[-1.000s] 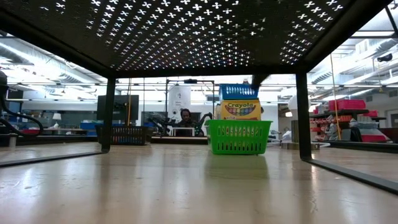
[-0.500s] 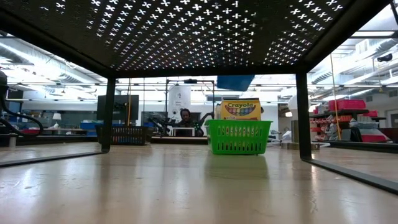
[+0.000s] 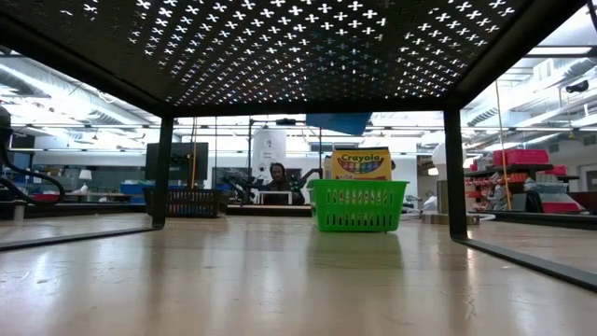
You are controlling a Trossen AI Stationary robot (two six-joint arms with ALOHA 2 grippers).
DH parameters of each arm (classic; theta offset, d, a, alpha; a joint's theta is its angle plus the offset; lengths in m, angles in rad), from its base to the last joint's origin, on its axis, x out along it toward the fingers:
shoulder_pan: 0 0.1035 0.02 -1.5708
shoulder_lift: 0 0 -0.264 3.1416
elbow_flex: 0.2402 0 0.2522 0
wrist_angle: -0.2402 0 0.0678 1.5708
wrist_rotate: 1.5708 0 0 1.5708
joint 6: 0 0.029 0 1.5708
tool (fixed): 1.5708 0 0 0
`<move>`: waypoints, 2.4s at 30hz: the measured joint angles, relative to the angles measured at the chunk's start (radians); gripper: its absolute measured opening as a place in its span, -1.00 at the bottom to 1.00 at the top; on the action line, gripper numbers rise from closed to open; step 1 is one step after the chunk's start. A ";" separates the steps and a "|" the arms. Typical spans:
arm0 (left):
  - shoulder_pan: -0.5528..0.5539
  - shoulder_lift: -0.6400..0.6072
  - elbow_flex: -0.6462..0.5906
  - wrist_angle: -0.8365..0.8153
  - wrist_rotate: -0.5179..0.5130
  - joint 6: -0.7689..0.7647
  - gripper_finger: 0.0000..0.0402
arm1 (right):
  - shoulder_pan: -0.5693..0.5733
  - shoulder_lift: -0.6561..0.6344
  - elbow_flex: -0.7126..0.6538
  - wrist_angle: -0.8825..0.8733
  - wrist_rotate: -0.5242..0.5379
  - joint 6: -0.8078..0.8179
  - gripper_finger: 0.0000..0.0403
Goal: Pick & Place Office Desk Supplies
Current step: Put the blue bin with the spring keychains on the shelf
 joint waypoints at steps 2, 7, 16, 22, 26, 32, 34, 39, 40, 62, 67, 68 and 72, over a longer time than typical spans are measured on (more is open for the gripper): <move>0.000 0.000 0.000 -0.001 0.000 0.001 0.51 | 0.040 0.053 0.067 -0.053 0.031 0.022 -0.97; 0.000 0.000 0.000 -0.001 0.000 0.002 0.51 | 0.113 0.212 0.310 -0.212 0.063 0.073 -0.97; 0.000 0.000 0.000 -0.002 0.001 0.006 0.51 | 0.201 0.411 0.612 -0.409 0.056 0.248 -0.97; 0.000 0.000 0.000 -0.002 0.001 0.007 0.51 | 0.259 0.470 0.676 -0.397 0.022 0.374 -0.97; 0.000 0.000 0.000 -0.003 0.001 0.022 0.51 | 0.292 0.499 0.676 -0.372 0.008 0.427 -0.97; 0.000 0.000 0.000 -0.003 0.002 0.033 0.51 | 0.323 0.522 0.676 -0.313 -0.015 0.425 -0.97; 0.000 0.000 0.000 -0.004 0.002 0.033 0.51 | 0.325 0.524 0.676 -0.293 -0.040 0.421 -0.97; 0.000 0.000 0.000 -0.011 0.012 0.033 0.51 | 0.332 0.527 0.676 -0.244 -0.119 0.374 -0.97; 0.000 0.000 0.000 -0.010 0.012 0.033 0.51 | 0.332 0.527 0.676 -0.233 -0.127 0.372 -0.97; 0.000 0.000 0.000 -0.007 0.040 0.033 0.51 | 0.310 0.535 0.673 -0.159 -0.261 0.320 -0.78; 0.000 0.000 0.000 0.005 0.063 0.041 0.51 | 0.308 0.535 0.673 -0.151 -0.261 0.276 -0.59; 0.000 0.000 0.000 0.005 0.063 0.043 0.51 | 0.308 0.535 0.673 -0.147 -0.261 0.269 -0.56; 0.000 0.000 0.000 0.005 0.063 0.053 0.51 | 0.308 0.535 0.673 -0.121 -0.259 0.236 -0.47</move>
